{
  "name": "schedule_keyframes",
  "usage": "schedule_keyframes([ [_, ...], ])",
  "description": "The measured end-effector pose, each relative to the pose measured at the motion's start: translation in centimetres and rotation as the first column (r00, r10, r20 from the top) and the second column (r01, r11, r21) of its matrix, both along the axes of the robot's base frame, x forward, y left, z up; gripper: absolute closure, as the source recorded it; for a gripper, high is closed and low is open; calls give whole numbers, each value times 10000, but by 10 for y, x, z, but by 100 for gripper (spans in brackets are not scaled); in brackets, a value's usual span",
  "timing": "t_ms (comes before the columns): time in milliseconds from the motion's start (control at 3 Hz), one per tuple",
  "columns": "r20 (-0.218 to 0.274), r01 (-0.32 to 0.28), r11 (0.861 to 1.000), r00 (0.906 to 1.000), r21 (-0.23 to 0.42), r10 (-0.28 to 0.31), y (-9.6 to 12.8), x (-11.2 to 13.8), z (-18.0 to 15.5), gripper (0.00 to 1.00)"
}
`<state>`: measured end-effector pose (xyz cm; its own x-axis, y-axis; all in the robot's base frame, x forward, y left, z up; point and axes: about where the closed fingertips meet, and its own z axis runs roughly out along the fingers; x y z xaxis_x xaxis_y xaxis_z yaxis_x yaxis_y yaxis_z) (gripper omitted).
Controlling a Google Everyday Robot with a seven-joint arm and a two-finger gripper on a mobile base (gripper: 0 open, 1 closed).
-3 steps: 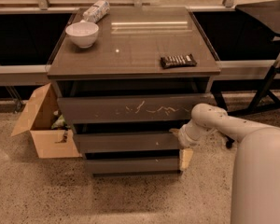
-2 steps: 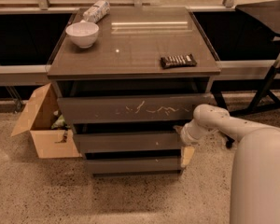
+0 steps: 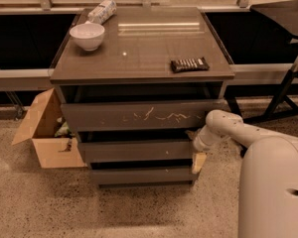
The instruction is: Open middle drawer
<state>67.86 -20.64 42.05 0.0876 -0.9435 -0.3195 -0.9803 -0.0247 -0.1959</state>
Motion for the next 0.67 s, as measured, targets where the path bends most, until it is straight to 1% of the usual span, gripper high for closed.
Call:
schedule_keyframes([
  [333,-121,-3,10000,9999,99,5,0,3,-10,18],
  [667,-313,6,9998,9995,195,0,1,-3,-15,41],
])
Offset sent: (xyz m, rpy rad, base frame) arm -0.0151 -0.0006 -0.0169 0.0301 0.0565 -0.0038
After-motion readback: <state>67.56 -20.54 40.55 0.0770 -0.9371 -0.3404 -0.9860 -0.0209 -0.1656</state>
